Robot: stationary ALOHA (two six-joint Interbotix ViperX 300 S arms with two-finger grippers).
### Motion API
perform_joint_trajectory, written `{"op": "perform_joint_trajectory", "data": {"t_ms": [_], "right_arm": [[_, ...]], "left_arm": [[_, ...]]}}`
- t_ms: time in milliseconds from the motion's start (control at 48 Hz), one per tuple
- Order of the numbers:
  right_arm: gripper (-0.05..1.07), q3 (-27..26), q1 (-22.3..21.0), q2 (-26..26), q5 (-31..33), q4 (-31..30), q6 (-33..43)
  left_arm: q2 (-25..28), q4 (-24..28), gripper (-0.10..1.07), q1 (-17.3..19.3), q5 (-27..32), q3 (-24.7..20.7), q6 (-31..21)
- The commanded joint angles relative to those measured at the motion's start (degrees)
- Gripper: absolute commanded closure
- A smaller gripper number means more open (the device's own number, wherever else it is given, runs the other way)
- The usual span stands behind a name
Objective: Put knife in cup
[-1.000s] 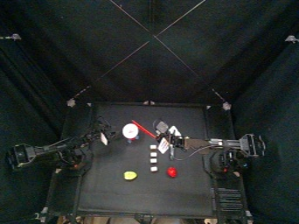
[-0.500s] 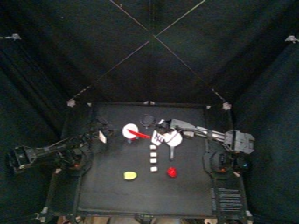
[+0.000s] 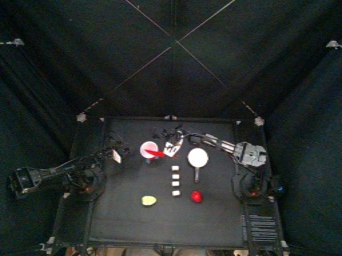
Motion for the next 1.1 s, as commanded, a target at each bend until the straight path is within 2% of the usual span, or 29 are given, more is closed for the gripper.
{"op": "perform_joint_trajectory", "data": {"t_ms": [0,208,375,500,854,1083], "right_arm": [[0.75,-7.0,-0.3,1.3,4.3,0.3,-0.1],[0.75,-19.0,-0.9,8.1,10.8,-2.2,0.3],[0.75,-23.7,-1.3,10.8,12.5,-1.6,0.2],[0.75,-23.3,-2.3,10.8,12.9,-1.0,0.2],[0.75,-17.8,-2.5,9.5,13.4,-0.3,-0.1],[0.73,-18.0,-2.3,9.5,13.4,-0.5,-0.3]], "left_arm": [[0.0,0.0,0.11,0.3,-0.2,-0.7,0.1],[0.0,0.0,0.11,0.1,-0.2,-0.7,0.1],[0.0,0.0,0.11,0.0,-0.2,-0.6,0.1],[0.0,0.0,0.11,0.0,-0.2,-0.4,0.1],[0.0,0.0,0.11,0.0,-0.3,-0.3,0.1],[0.0,0.0,0.11,0.0,-0.2,-0.3,0.1]]}}
